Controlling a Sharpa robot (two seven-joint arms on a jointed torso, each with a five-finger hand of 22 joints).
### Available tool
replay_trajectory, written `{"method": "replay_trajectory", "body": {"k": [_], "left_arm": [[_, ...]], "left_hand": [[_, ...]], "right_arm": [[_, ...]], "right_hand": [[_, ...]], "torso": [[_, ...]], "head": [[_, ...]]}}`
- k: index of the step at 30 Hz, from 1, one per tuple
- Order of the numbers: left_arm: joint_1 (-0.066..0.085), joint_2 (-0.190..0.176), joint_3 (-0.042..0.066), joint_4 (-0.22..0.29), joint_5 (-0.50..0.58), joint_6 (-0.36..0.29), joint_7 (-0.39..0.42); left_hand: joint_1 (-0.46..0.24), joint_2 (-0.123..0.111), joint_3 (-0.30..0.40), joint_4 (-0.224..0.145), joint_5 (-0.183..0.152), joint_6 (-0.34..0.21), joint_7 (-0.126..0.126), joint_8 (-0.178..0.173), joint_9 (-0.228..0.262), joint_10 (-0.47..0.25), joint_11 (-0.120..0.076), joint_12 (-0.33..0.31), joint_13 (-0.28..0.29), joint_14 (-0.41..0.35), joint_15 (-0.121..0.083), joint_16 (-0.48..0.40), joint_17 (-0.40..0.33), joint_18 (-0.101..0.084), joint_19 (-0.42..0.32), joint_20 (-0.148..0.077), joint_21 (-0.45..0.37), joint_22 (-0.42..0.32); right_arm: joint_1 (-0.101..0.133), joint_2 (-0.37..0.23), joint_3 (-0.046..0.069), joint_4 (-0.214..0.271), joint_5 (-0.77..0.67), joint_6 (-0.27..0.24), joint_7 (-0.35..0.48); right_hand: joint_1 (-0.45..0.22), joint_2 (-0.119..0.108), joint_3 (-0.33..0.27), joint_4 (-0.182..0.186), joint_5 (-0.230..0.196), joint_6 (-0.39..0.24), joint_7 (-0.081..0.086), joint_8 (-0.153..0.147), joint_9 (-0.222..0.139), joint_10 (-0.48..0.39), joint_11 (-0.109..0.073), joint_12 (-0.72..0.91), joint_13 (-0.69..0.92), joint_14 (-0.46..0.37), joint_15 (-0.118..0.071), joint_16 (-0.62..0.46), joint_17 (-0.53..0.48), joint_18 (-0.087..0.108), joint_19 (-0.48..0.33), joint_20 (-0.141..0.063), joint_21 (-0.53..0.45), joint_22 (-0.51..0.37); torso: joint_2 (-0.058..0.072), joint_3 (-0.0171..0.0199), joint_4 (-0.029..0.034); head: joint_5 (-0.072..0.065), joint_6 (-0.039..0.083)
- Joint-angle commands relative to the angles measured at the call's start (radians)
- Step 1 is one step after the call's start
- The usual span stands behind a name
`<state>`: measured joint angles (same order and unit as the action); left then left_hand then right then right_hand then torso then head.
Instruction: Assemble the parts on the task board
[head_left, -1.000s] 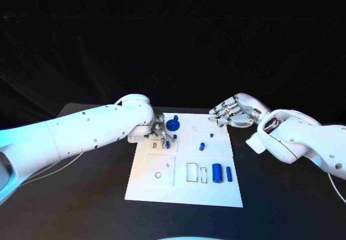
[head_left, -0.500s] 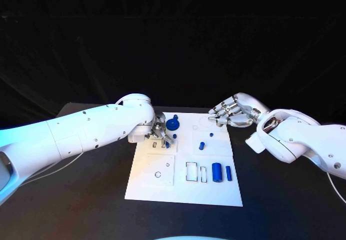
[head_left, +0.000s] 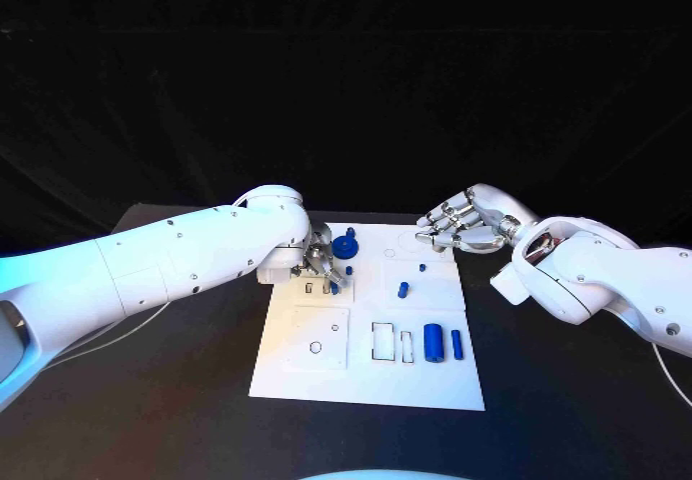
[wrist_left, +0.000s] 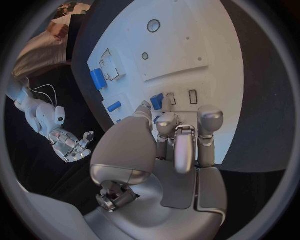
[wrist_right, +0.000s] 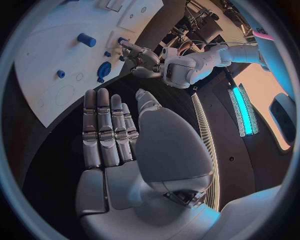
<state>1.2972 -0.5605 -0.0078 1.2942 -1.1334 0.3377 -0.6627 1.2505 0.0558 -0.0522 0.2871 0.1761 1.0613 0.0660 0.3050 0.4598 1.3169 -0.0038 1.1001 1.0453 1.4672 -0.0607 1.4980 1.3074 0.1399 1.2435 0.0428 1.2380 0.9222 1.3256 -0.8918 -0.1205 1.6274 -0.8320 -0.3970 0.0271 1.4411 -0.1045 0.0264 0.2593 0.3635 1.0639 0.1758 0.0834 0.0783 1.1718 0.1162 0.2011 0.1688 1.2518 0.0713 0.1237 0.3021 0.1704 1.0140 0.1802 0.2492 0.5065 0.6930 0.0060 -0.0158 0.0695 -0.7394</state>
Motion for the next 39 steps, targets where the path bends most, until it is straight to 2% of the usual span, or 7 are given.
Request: {"method": "replay_trajectory", "body": {"k": [1, 9, 22, 24, 26, 29, 39], "left_arm": [[0.0, 0.004, 0.0, -0.002, 0.017, 0.008, 0.002], [0.0, 0.006, 0.0, -0.008, 0.027, 0.013, 0.003], [0.0, 0.003, 0.0, -0.014, 0.045, -0.004, 0.006], [0.0, 0.0, 0.0, -0.012, 0.057, -0.017, 0.008], [-0.001, -0.005, 0.0, -0.008, 0.08, -0.039, 0.011], [-0.001, -0.015, 0.0, -0.001, 0.122, -0.079, 0.016], [-0.008, -0.072, -0.001, 0.062, 0.237, -0.259, 0.031]], "left_hand": [[0.021, 0.003, 0.015, 0.0, 0.002, -0.011, 0.0, 0.004, 0.006, -0.008, -0.002, -0.005, -0.003, 0.075, -0.004, 0.002, 0.163, -0.017, -0.007, -0.001, 0.006, 0.002], [0.117, 0.011, 0.104, -0.007, 0.007, -0.027, -0.002, -0.005, 0.024, -0.02, -0.005, -0.027, -0.017, 0.075, -0.007, 0.001, 0.163, -0.017, -0.011, -0.002, 0.012, 0.008], [0.179, -0.037, 0.3, -0.017, 0.011, -0.038, 0.0, -0.016, 0.057, -0.024, -0.006, -0.05, -0.026, 0.075, -0.01, 0.001, 0.164, -0.017, -0.017, -0.003, 0.02, 0.017], [0.208, -0.066, 0.386, -0.033, 0.01, -0.04, 0.011, -0.016, 0.066, -0.028, -0.003, -0.062, -0.033, 0.075, -0.006, 0.001, 0.164, -0.017, -0.018, -0.006, 0.021, 0.019], [0.207, -0.13, 0.526, -0.05, 0.01, -0.041, 0.009, -0.013, 0.085, -0.023, -0.004, -0.071, -0.039, 0.075, 0.001, 0.001, 0.165, -0.017, -0.02, -0.006, 0.026, 0.023], [0.175, -0.174, 0.653, -0.077, 0.007, -0.037, 0.01, -0.002, 0.11, -0.013, -0.001, -0.073, -0.039, 0.075, -0.001, 0.001, 0.165, -0.017, -0.021, -0.004, 0.031, 0.029], [0.089, -0.225, 0.794, -0.176, 0.001, -0.025, 0.004, 0.026, 0.166, 0.012, -0.006, -0.07, -0.035, 0.076, -0.008, 0.002, 0.168, -0.022, -0.01, -0.008, 0.053, 0.058]], "right_arm": [[-0.001, 0.001, 0.0, 0.0, -0.008, 0.003, 0.002], [-0.003, 0.0, 0.0, 0.0, -0.006, 0.005, 0.001], [-0.006, -0.001, 0.0, 0.001, -0.003, 0.01, -0.001], [-0.006, -0.002, 0.0, 0.001, -0.003, 0.011, -0.002], [-0.006, -0.002, -0.001, 0.001, -0.002, 0.011, -0.002], [-0.006, -0.003, -0.001, 0.001, -0.001, 0.01, -0.002], [-0.006, -0.007, -0.001, 0.001, 0.002, 0.008, -0.003]], "right_hand": [[-0.009, 0.005, -0.001, -0.004, 0.005, -0.005, 0.003, -0.006, -0.001, -0.007, -0.002, -0.005, -0.001, -0.009, 0.0, -0.004, -0.001, 0.01, -0.008, 0.002, -0.005, -0.002], [-0.009, 0.006, -0.001, -0.004, 0.009, -0.006, 0.004, -0.007, -0.001, -0.007, -0.001, -0.005, -0.002, -0.01, 0.0, -0.006, -0.001, 0.01, -0.009, 0.003, -0.006, -0.004], [-0.009, 0.006, 0.0, -0.005, 0.013, -0.006, 0.004, -0.007, -0.001, -0.008, -0.001, -0.005, -0.003, -0.01, 0.001, -0.007, -0.001, 0.01, -0.009, 0.003, -0.008, -0.006], [-0.009, 0.006, 0.0, -0.005, 0.013, -0.006, 0.004, -0.007, -0.001, -0.008, -0.001, -0.005, -0.003, -0.01, 0.001, -0.007, -0.001, 0.01, -0.009, 0.003, -0.008, -0.006], [-0.009, 0.006, 0.0, -0.005, 0.013, -0.006, 0.004, -0.007, -0.001, -0.008, -0.001, -0.005, -0.003, -0.01, 0.001, -0.007, -0.001, 0.01, -0.009, 0.003, -0.008, -0.006], [-0.01, 0.007, -0.001, -0.004, 0.015, -0.006, 0.004, -0.006, -0.001, -0.007, -0.001, -0.005, -0.003, -0.01, 0.001, -0.007, -0.002, 0.01, -0.009, 0.003, -0.008, -0.006], [-0.01, 0.006, -0.001, -0.004, 0.016, -0.006, 0.004, -0.006, -0.001, -0.008, -0.001, -0.005, -0.003, -0.01, 0.001, -0.007, -0.002, 0.01, -0.009, 0.004, -0.009, -0.007]], "torso": [[0.0, 0.0004, -0.0001], [0.0, 0.0008, -0.0001], [0.0, 0.0012, 0.0006], [0.0, 0.0012, 0.0001], [0.0, 0.0012, 0.0007], [0.001, 0.0011, 0.0013], [0.001, 0.0017, 0.0023]], "head": [[0.001, -0.001], [0.002, -0.002], [0.002, -0.002], [0.003, -0.003], [0.002, -0.002], [0.002, -0.002], [0.008, -0.003]]}}
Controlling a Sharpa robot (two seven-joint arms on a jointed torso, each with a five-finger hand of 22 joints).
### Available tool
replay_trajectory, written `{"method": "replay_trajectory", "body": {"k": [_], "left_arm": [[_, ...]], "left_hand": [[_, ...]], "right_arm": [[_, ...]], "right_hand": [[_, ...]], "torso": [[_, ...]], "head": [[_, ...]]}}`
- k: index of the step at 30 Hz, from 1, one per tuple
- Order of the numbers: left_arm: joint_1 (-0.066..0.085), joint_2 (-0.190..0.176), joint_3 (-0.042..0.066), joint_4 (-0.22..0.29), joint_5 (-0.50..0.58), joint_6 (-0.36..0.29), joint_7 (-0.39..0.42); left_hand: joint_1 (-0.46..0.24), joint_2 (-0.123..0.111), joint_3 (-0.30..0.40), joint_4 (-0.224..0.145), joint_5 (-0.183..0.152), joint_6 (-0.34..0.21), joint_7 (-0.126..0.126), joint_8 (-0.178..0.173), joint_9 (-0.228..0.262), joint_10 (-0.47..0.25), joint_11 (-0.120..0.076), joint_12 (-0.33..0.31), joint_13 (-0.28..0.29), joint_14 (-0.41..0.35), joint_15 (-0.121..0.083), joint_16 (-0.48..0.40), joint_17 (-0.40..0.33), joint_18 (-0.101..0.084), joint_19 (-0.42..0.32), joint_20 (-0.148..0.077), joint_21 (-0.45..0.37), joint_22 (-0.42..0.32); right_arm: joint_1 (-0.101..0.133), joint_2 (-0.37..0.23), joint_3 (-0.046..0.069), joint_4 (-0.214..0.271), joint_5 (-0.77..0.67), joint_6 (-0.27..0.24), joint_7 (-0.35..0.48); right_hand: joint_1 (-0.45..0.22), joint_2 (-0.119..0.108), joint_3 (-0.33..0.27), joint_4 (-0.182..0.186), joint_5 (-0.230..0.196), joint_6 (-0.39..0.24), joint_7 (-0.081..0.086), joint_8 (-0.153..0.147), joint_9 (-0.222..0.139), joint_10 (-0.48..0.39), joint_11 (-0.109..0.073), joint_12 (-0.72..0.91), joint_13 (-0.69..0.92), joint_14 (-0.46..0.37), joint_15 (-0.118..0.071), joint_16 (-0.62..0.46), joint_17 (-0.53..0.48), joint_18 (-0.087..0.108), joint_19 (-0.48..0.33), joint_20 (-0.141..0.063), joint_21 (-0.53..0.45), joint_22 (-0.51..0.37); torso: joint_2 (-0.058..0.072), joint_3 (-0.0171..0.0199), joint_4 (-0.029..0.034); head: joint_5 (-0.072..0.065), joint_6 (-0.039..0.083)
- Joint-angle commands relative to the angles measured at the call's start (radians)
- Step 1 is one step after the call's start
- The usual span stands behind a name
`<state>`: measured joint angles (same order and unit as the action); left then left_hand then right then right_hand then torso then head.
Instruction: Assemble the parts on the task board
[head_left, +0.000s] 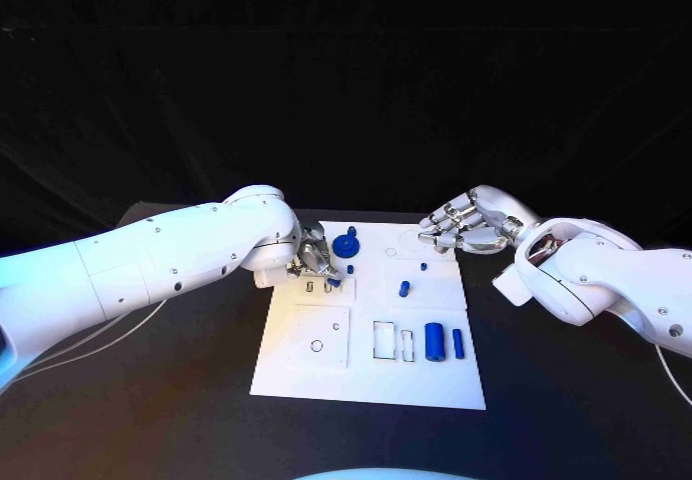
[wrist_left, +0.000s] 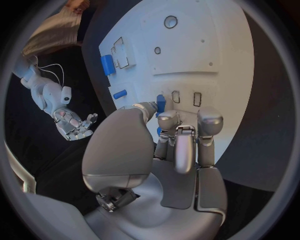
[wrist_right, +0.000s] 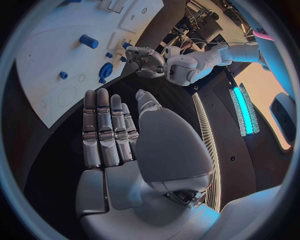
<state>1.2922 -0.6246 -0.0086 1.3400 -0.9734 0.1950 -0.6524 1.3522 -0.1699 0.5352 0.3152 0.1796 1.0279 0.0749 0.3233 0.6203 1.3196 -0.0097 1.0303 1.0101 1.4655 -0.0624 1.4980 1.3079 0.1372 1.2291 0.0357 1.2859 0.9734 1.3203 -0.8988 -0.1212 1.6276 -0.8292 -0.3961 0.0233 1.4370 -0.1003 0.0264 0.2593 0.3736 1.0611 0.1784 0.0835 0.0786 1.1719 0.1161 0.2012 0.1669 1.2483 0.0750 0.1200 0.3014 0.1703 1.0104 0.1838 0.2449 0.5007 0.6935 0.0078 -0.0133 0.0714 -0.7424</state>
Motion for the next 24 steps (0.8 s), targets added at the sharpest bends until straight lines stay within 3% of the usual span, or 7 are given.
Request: {"method": "replay_trajectory", "body": {"k": [1, 7, 20, 24], "left_arm": [[-0.005, -0.015, -0.001, 0.024, 0.083, -0.135, 0.021], [-0.015, -0.039, -0.004, 0.053, 0.082, -0.188, 0.02], [-0.041, -0.06, -0.008, 0.083, -0.109, -0.179, 0.007], [-0.045, -0.059, -0.008, 0.083, -0.132, -0.18, 0.005]], "left_hand": [[-0.021, -0.002, 0.211, -0.21, -0.003, 0.01, -0.006, 0.01, 0.01, 0.012, -0.001, -0.001, -0.001, 0.078, -0.008, 0.003, 0.168, -0.02, 0.007, -0.001, 0.009, 0.012], [-0.058, -0.012, 0.229, -0.24, -0.004, 0.015, -0.013, 0.025, 0.032, 0.018, -0.008, -0.02, -0.023, 0.078, -0.013, 0.003, 0.168, -0.024, 0.02, -0.006, 0.022, 0.033], [-0.089, -0.015, 0.244, -0.269, -0.005, 0.016, -0.019, 0.043, 0.055, 0.021, -0.013, -0.044, -0.052, 0.078, -0.018, 0.003, 0.168, -0.027, 0.031, -0.01, 0.032, 0.051], [-0.093, -0.015, 0.247, -0.274, -0.005, 0.015, -0.02, 0.046, 0.058, 0.02, -0.014, -0.05, -0.059, 0.078, -0.018, 0.002, 0.168, -0.027, 0.032, -0.011, 0.033, 0.052]], "right_arm": [[-0.001, -0.001, 0.0, 0.001, 0.0, 0.008, 0.001], [-0.001, -0.002, -0.001, 0.001, 0.001, 0.008, 0.0], [-0.001, -0.002, -0.001, 0.001, 0.002, 0.009, 0.0], [-0.001, -0.002, -0.001, 0.0, 0.002, 0.009, 0.0]], "right_hand": [[-0.006, 0.002, -0.001, -0.004, 0.006, -0.004, 0.001, -0.007, -0.001, -0.008, -0.001, -0.005, -0.001, -0.007, -0.003, -0.004, -0.001, 0.01, -0.006, 0.0, -0.004, -0.001], [-0.006, 0.002, -0.001, -0.004, 0.006, -0.004, 0.001, -0.007, -0.001, -0.008, -0.001, -0.005, -0.001, -0.007, -0.003, -0.004, -0.001, 0.01, -0.006, 0.0, -0.004, -0.001], [-0.01, 0.002, -0.002, -0.003, 0.009, -0.004, 0.002, -0.007, -0.001, -0.008, 0.0, -0.004, -0.002, -0.008, -0.002, -0.005, -0.001, 0.01, -0.006, 0.001, -0.006, -0.003], [-0.011, 0.002, -0.003, -0.002, 0.01, -0.004, 0.002, -0.006, -0.001, -0.008, 0.0, -0.004, -0.002, -0.008, -0.002, -0.006, -0.001, 0.011, -0.007, 0.001, -0.007, -0.003]], "torso": [[0.0, 0.0003, 0.0004], [0.0, -0.0006, 0.0028], [0.0, -0.0015, -0.0011], [0.001, -0.0013, -0.001]], "head": [[0.007, -0.001], [0.009, -0.005], [0.013, -0.011], [0.014, -0.007]]}}
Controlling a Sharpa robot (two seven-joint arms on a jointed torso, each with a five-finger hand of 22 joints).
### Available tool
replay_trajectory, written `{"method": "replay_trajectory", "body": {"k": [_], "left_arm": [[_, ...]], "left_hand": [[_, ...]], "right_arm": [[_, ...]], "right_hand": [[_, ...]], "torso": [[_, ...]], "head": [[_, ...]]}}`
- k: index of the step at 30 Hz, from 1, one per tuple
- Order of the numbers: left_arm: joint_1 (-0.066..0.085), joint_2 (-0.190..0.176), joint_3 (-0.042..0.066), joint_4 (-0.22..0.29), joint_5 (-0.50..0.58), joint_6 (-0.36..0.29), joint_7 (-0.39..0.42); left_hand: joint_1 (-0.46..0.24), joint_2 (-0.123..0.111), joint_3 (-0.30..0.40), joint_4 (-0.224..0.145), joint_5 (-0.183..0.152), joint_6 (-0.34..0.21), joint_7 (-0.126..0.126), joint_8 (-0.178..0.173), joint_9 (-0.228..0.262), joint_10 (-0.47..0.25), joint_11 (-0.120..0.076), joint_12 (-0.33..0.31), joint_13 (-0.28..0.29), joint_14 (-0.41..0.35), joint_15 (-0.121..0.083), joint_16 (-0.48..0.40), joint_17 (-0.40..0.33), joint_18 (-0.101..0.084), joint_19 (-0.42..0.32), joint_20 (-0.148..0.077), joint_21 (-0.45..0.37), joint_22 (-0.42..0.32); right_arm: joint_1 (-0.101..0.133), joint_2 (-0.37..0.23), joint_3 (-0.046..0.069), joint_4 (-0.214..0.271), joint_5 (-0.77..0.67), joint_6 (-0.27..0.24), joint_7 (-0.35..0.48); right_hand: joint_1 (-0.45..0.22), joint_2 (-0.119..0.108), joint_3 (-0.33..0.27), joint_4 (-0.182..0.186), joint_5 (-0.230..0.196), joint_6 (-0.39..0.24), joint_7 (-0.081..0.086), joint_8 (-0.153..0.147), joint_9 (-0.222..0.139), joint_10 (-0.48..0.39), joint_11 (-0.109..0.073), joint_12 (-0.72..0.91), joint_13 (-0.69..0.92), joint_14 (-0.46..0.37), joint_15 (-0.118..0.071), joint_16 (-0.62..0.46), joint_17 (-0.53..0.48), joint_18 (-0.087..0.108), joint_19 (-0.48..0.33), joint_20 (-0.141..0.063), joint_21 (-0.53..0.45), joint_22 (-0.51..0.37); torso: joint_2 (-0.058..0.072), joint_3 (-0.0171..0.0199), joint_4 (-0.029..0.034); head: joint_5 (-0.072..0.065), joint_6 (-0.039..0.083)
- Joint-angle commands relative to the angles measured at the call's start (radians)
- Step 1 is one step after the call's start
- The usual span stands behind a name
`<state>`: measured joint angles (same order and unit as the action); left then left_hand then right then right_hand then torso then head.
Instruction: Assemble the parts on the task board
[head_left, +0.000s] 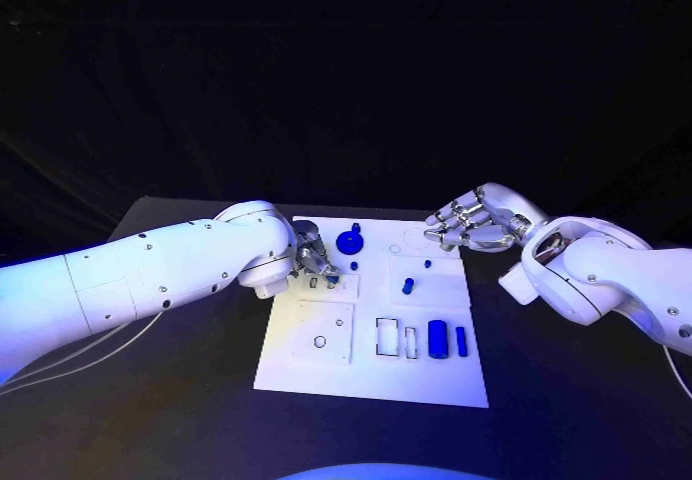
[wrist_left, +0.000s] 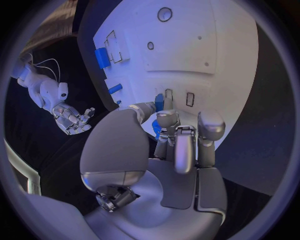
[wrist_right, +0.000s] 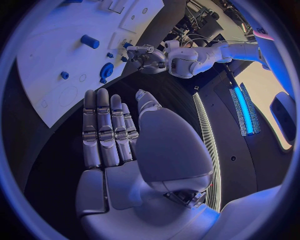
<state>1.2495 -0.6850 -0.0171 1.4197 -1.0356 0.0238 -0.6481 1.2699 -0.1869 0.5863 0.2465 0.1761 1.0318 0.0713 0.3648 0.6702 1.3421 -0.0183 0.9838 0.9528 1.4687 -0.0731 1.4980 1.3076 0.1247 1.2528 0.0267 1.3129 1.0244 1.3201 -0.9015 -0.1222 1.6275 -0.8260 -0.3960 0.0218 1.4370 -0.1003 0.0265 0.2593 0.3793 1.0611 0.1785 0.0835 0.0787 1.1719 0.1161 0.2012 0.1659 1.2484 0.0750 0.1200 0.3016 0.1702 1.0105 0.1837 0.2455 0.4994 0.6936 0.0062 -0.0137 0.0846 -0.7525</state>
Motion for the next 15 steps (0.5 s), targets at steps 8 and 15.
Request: {"method": "replay_trajectory", "body": {"k": [8, 15], "left_arm": [[-0.005, 0.001, 0.0, 0.002, -0.094, 0.002, -0.002], [-0.005, 0.005, -0.001, -0.002, -0.106, 0.031, -0.006]], "left_hand": [[-0.017, 0.002, 0.2, -0.211, -0.001, 0.01, -0.017, 0.008, 0.013, -0.001, -0.006, -0.005, -0.005, 0.075, -0.008, 0.003, 0.169, -0.015, 0.01, -0.002, 0.008, 0.005], [-0.023, 0.002, 0.202, -0.214, -0.001, 0.009, -0.017, 0.011, 0.017, 0.001, -0.006, -0.005, -0.006, 0.075, -0.009, 0.003, 0.169, -0.016, 0.012, -0.003, 0.009, 0.007]], "right_arm": [[-0.001, 0.001, 0.0, 0.0, -0.001, 0.009, 0.002], [-0.001, 0.001, 0.0, 0.0, 0.001, 0.016, 0.003]], "right_hand": [[-0.012, 0.003, -0.003, -0.002, 0.005, -0.004, 0.002, -0.006, -0.001, -0.008, 0.0, -0.004, -0.001, -0.008, -0.002, -0.006, -0.001, 0.011, -0.007, 0.001, -0.008, -0.003], [-0.018, 0.003, -0.006, 0.001, 0.012, -0.005, 0.002, -0.006, -0.001, -0.009, 0.001, -0.003, -0.002, -0.009, -0.001, -0.008, -0.002, 0.011, -0.007, 0.003, -0.011, -0.006]], "torso": [[0.001, 0.0004, -0.002], [0.001, 0.0005, -0.0013]], "head": [[0.001, 0.005], [0.002, 0.003]]}}
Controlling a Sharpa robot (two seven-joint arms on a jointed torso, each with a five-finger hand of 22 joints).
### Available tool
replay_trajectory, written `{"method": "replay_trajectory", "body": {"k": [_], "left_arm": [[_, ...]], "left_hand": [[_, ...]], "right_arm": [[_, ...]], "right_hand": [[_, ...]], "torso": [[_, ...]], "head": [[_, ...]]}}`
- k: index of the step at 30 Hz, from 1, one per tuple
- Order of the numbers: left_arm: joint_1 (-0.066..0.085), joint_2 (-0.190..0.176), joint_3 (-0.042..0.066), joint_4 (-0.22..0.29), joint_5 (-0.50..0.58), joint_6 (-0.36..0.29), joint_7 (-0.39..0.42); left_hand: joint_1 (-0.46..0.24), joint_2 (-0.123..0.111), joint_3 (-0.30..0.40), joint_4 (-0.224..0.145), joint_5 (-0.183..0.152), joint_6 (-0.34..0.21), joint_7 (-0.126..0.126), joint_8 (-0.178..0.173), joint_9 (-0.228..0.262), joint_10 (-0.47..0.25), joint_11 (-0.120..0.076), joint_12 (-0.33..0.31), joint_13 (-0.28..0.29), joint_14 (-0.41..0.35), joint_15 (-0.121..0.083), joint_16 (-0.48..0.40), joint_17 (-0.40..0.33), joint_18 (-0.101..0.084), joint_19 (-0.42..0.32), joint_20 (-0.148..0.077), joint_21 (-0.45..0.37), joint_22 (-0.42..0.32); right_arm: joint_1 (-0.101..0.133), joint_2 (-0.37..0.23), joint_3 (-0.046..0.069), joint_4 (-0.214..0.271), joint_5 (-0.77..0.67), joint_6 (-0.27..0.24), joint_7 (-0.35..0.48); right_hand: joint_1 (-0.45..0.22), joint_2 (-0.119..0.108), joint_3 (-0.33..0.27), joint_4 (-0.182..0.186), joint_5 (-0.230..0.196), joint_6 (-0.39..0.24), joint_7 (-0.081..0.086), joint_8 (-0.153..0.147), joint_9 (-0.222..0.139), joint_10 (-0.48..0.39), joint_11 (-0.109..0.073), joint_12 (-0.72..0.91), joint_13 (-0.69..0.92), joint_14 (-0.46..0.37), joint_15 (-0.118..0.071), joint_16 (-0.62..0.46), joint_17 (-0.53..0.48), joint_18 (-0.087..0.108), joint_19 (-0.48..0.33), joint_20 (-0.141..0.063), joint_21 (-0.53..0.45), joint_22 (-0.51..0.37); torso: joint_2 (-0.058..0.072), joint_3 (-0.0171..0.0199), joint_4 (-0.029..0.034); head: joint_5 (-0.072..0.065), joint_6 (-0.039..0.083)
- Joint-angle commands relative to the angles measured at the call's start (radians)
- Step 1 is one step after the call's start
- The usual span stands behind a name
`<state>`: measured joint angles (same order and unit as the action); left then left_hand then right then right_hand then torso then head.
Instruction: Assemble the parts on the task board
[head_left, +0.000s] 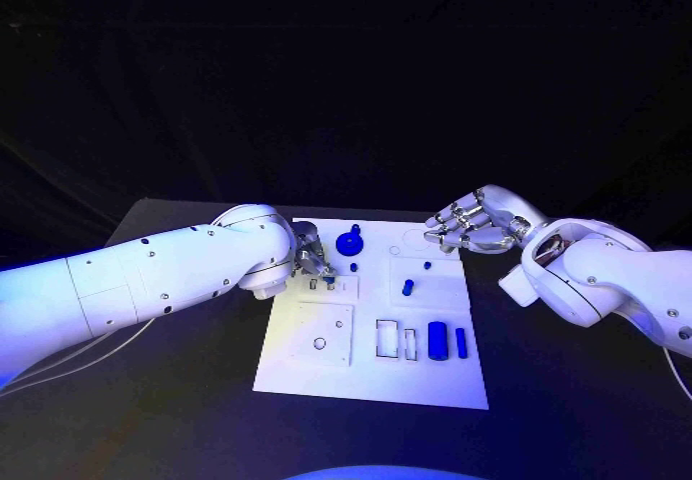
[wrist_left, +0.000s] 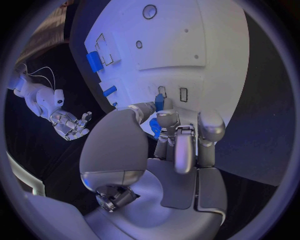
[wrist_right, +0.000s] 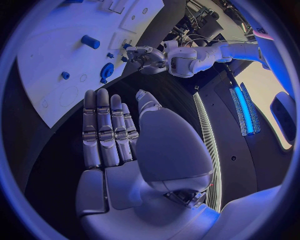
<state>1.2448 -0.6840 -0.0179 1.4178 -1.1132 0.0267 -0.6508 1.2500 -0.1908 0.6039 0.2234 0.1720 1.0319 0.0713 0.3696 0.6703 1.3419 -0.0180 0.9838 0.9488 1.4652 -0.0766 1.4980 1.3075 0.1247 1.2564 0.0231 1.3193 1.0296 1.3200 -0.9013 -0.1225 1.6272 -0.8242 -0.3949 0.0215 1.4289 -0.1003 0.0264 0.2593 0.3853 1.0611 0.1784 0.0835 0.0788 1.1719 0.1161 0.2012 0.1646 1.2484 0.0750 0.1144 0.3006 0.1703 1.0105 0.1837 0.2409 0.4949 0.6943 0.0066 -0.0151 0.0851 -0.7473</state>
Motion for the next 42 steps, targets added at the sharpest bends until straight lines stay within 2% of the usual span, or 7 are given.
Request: {"method": "replay_trajectory", "body": {"k": [1, 17, 30, 42], "left_arm": [[0.0, 0.005, 0.0, -0.001, -0.03, 0.032, -0.003], [-0.008, 0.023, -0.008, -0.015, -0.047, 0.074, -0.007], [-0.01, 0.016, -0.009, 0.005, -0.069, 0.124, -0.009], [-0.01, 0.004, -0.009, 0.013, -0.086, 0.127, -0.011]], "left_hand": [[-0.003, 0.006, 0.184, -0.191, 0.003, 0.009, -0.017, 0.006, 0.016, 0.001, -0.007, -0.005, -0.002, 0.079, -0.005, 0.003, 0.169, -0.016, 0.008, 0.001, 0.003, 0.002], [-0.015, 0.005, 0.186, -0.197, 0.002, 0.006, -0.018, 0.011, 0.023, 0.0, -0.007, -0.016, -0.016, 0.079, -0.006, 0.002, 0.169, -0.016, 0.01, 0.0, 0.004, 0.005], [-0.023, -0.004, 0.186, -0.211, 0.001, 0.005, -0.021, 0.019, 0.032, 0.006, -0.01, -0.011, -0.015, 0.079, -0.008, 0.002, 0.169, -0.017, 0.011, 0.0, 0.006, 0.009], [-0.026, -0.006, 0.186, -0.214, 0.001, 0.006, -0.022, 0.022, 0.035, 0.01, -0.01, -0.005, -0.01, 0.079, -0.008, 0.002, 0.169, -0.018, 0.014, 0.0, 0.008, 0.012]], "right_arm": [[-0.001, 0.001, 0.0, 0.001, -0.001, 0.015, 0.004], [-0.001, 0.001, 0.0, 0.001, -0.001, 0.017, 0.003], [-0.001, 0.001, 0.0, 0.0, 0.0, 0.019, 0.002], [-0.001, 0.002, 0.0, -0.001, 0.0, 0.024, -0.003]], "right_hand": [[-0.01, 0.003, -0.006, 0.001, 0.006, -0.005, 0.002, -0.006, -0.001, -0.009, 0.001, -0.003, -0.001, -0.009, -0.001, -0.003, -0.001, 0.011, -0.007, 0.003, -0.006, -0.001], [-0.012, 0.003, -0.007, 0.001, 0.007, -0.005, 0.002, -0.006, -0.001, -0.009, 0.001, -0.003, -0.001, -0.009, -0.001, -0.003, -0.001, 0.011, -0.007, 0.003, -0.006, -0.002], [-0.012, 0.003, -0.007, 0.001, 0.007, -0.005, 0.002, -0.006, -0.001, -0.009, 0.001, -0.003, -0.001, -0.009, -0.001, -0.003, -0.001, 0.011, -0.007, 0.003, -0.006, -0.002], [-0.015, 0.004, -0.008, 0.003, 0.011, -0.005, 0.002, -0.006, -0.001, -0.009, 0.001, -0.003, -0.002, -0.009, 0.0, -0.004, -0.001, 0.011, -0.007, 0.003, -0.008, -0.004]], "torso": [[0.0, 0.0002, 0.0001], [0.0, 0.0003, 0.0006], [0.0, 0.0006, 0.0], [-0.001, 0.0001, 0.0016]], "head": [[0.002, -0.002], [0.002, -0.009], [0.0, -0.015], [0.001, -0.016]]}}
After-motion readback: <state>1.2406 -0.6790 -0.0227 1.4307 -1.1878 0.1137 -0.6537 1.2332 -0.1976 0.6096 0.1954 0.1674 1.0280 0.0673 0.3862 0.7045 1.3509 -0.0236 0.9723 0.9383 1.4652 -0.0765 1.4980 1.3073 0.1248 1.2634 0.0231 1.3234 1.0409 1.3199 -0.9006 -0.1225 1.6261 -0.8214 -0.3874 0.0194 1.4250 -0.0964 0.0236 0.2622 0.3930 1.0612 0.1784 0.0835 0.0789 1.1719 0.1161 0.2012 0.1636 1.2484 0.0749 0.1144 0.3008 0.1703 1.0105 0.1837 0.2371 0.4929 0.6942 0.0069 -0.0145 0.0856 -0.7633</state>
